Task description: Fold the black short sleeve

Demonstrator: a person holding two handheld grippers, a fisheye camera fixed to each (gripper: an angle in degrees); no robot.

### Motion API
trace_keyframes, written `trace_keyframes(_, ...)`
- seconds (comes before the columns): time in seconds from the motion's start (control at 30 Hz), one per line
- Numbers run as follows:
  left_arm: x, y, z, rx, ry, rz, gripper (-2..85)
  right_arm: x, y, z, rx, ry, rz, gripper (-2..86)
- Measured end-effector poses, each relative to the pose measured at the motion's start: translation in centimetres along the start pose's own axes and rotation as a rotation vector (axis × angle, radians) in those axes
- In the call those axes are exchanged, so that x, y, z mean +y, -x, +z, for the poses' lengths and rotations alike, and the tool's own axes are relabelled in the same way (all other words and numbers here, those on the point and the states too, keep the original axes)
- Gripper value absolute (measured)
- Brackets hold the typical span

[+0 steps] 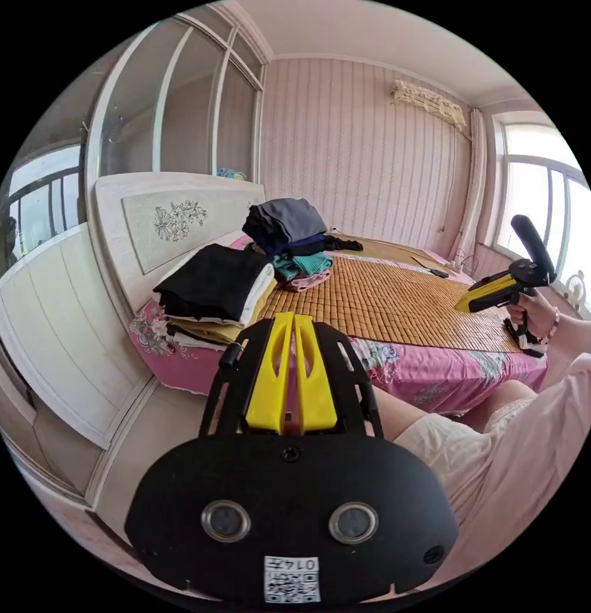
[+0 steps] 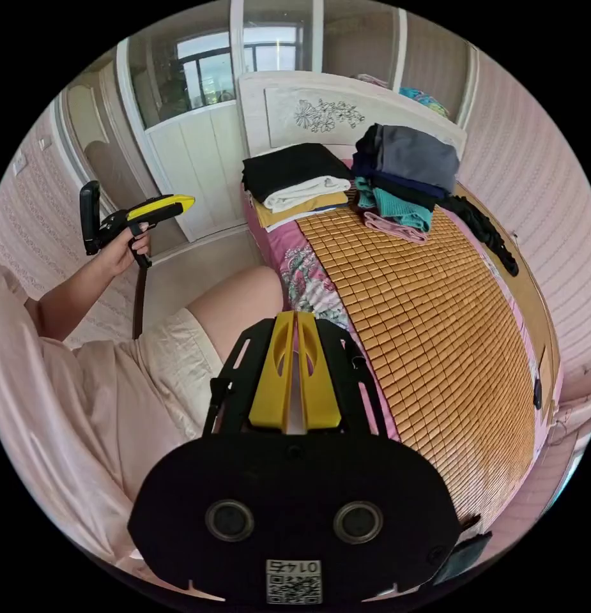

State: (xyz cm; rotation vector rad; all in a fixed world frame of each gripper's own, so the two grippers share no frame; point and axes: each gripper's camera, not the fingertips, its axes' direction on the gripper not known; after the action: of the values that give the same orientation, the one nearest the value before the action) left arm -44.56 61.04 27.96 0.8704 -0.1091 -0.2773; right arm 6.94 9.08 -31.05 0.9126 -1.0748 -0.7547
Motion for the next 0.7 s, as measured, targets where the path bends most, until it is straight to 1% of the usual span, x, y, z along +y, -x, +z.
trace_keyframes(0.1,1.4,6.1,-0.2,-0.057,0.002,-0.109,-0.3,-7.2,3.0,4.3,-0.014,0.024,-0.131,5.4)
trace_keyframes(0.17,1.7,9.5,0.0,-0.045,-0.013,-0.170,1.0,-11.3,4.7,6.8,0.003,0.028,-0.184,6.9)
trace_keyframes(0.27,1.0,14.9,1.4,-0.010,-0.009,-0.254,5.6,-17.7,7.6,11.0,0.036,0.043,-0.264,8.0)
trace_keyframes(0.4,-0.9,20.9,3.9,-0.011,-0.019,-0.343,6.7,-24.7,11.1,17.9,0.035,0.110,-0.351,8.7)
trace_keyframes(0.53,-2.5,25.5,7.0,0.055,-0.014,-0.428,8.1,-29.2,12.7,23.0,0.004,0.171,-0.358,10.9)
trace_keyframes(0.7,-4.5,29.9,9.6,0.011,-0.008,-0.532,11.6,-34.4,12.5,27.9,-0.016,0.166,-0.278,11.5)
